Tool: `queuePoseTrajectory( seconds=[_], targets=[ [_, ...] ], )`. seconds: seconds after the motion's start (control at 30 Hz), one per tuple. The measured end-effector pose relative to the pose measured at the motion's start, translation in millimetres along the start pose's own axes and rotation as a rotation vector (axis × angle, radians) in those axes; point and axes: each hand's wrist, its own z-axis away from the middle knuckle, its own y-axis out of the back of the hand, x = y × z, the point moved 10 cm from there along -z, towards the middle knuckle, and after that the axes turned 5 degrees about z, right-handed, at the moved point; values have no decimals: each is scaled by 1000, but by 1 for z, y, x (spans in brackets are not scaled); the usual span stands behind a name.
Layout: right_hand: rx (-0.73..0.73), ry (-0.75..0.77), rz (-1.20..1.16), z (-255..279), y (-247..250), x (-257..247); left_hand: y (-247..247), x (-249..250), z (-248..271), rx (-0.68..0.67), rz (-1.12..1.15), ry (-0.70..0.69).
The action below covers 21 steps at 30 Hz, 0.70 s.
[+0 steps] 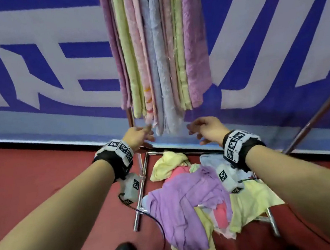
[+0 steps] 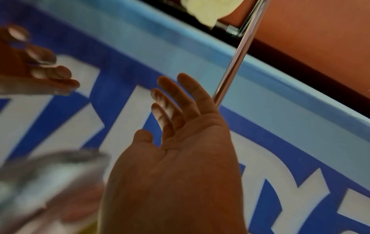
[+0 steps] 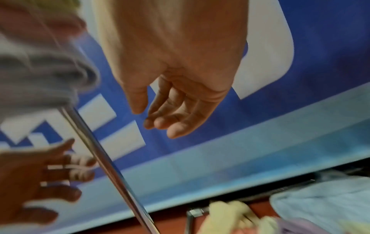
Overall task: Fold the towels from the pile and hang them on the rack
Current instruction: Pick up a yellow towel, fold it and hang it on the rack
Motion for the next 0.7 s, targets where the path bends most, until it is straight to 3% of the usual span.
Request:
queuePoseTrajectory(
  seconds=[0.27,0.43,0.5,0.57,0.63,0.7],
  targets=[
    [-164,-148,448,1,-115,246,-86,-188,-44,-86,-261,73],
    [-258,-121,823,-14,-153,307,-122,-262,-65,-84,-424,112],
    [-157,-146,908,-26,-138,313,-132,-271,-75,-70,-469,90],
    [73,-229,943,-38,-102,321,-142,-276,-87,-71,-486,73],
    [255,-426,855,-36,-61,346,-155,-277,-95,-95,-495,71],
    [259,-656,669,-24,-36,389,-169,-276,-100,-112,-503,60]
  ],
)
